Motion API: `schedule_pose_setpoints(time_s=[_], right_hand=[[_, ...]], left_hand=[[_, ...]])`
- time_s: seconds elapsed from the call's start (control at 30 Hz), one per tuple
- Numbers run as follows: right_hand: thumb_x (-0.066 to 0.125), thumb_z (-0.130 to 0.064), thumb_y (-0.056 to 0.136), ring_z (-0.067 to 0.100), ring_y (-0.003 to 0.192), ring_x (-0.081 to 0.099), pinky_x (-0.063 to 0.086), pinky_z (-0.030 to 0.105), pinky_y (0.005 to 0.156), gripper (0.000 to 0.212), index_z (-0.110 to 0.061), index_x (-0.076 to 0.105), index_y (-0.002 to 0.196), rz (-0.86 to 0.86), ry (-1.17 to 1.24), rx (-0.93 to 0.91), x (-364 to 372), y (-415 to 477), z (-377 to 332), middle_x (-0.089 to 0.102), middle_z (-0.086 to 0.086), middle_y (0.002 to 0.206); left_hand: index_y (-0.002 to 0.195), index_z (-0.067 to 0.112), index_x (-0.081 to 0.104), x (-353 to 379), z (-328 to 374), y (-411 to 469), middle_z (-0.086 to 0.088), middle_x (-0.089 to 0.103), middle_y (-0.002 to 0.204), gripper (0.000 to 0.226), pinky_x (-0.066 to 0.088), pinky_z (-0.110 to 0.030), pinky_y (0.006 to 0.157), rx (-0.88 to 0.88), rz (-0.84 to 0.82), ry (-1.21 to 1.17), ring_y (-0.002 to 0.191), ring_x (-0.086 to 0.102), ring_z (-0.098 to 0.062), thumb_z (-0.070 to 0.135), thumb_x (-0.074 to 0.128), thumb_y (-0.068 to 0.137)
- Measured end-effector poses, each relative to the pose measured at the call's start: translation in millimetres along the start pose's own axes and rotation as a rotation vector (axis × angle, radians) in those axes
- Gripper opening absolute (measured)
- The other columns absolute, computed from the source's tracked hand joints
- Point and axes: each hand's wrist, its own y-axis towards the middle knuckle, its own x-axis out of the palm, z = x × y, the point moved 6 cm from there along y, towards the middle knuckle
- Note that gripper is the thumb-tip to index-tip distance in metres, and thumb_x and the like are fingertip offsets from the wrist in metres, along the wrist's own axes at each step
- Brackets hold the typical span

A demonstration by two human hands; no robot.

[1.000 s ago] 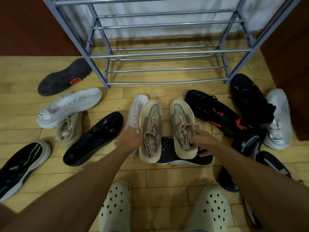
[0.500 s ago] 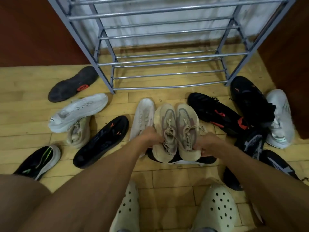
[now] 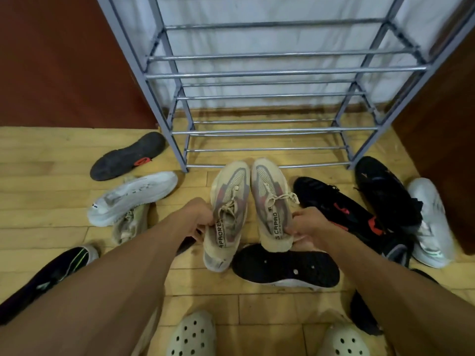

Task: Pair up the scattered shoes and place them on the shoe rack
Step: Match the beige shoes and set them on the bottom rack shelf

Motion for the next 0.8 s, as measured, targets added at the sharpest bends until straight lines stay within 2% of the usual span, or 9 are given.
schedule_pose_setpoints(time_s=[0.1,0.17,0.27,0.33,0.4,0.47,0.57,0.7,0.8], right_hand=[[0.066,0.008,0.076,0.026,0.074,0.067,0.059,0.034,0.057,0.011,-0.001,0.067,0.080,0.009,-0.031,-0.057,7,22,-19,0.067,0.014,0.079],[0.066,0.006,0.078,0.023,0.074,0.066,0.055,0.031,0.053,0.011,-0.005,0.066,0.080,-0.002,-0.031,-0.082,12,36,-33,0.067,0.010,0.078],[0.065,0.003,0.082,0.017,0.071,0.063,0.052,0.028,0.054,0.015,-0.012,0.063,0.080,-0.023,0.008,-0.129,18,59,-56,0.066,0.005,0.074],[0.064,0.003,0.084,0.014,0.073,0.062,0.054,0.030,0.061,0.020,-0.017,0.060,0.082,-0.033,0.044,-0.163,22,79,-73,0.066,0.002,0.077],[0.064,0.003,0.084,0.018,0.081,0.065,0.058,0.038,0.074,0.022,-0.018,0.061,0.086,-0.042,0.101,-0.180,29,102,-88,0.068,0.003,0.083],[0.064,0.004,0.085,0.025,0.090,0.067,0.058,0.043,0.083,0.026,-0.022,0.061,0.084,-0.017,0.143,-0.208,35,124,-103,0.069,0.005,0.087],[0.061,0.003,0.086,0.027,0.095,0.068,0.059,0.042,0.079,0.027,-0.023,0.062,0.085,0.014,0.173,-0.240,44,151,-123,0.069,0.006,0.093],[0.065,-0.002,0.082,0.027,0.092,0.070,0.060,0.046,0.081,0.023,-0.018,0.072,0.098,0.047,0.171,-0.259,56,185,-146,0.073,0.008,0.097],[0.073,-0.011,0.071,0.026,0.087,0.072,0.060,0.046,0.080,0.025,-0.019,0.076,0.094,0.104,0.131,-0.285,66,204,-155,0.076,0.005,0.091]], left_hand=[[0.113,-0.007,0.061,-12,7,12,-0.026,0.067,0.103,0.026,0.058,-0.046,0.073,0.015,0.012,-0.072,0.088,0.065,-0.034,0.000,0.052,0.090],[0.113,-0.008,0.061,-22,14,26,-0.025,0.066,0.100,0.026,0.057,-0.046,0.077,0.027,0.036,-0.128,0.088,0.063,-0.033,0.001,0.053,0.090],[0.113,-0.004,0.061,-38,29,52,-0.018,0.066,0.101,0.026,0.055,-0.041,0.075,0.063,0.086,-0.197,0.095,0.063,-0.030,0.000,0.053,0.089],[0.110,0.002,0.064,-51,43,71,-0.016,0.067,0.107,0.023,0.055,-0.039,0.074,0.113,0.150,-0.213,0.101,0.063,-0.030,0.002,0.052,0.091],[0.110,0.006,0.066,-65,56,93,-0.015,0.067,0.111,0.023,0.055,-0.039,0.079,0.157,0.221,-0.214,0.105,0.062,-0.031,0.006,0.052,0.092],[0.112,0.005,0.065,-80,65,115,-0.016,0.067,0.112,0.025,0.056,-0.041,0.084,0.171,0.290,-0.190,0.106,0.062,-0.033,0.006,0.049,0.094],[0.109,0.003,0.068,-100,79,141,-0.019,0.069,0.109,0.027,0.057,-0.048,0.084,0.202,0.414,-0.060,0.099,0.066,-0.037,0.008,0.045,0.095],[0.114,0.007,0.066,-113,98,163,-0.018,0.066,0.115,0.031,0.054,-0.042,0.088,0.208,0.555,0.087,0.105,0.062,-0.034,0.008,0.042,0.095],[0.117,0.009,0.063,-115,103,173,-0.017,0.062,0.118,0.030,0.049,-0.038,0.084,0.176,0.620,0.074,0.107,0.060,-0.035,0.011,0.043,0.095]])
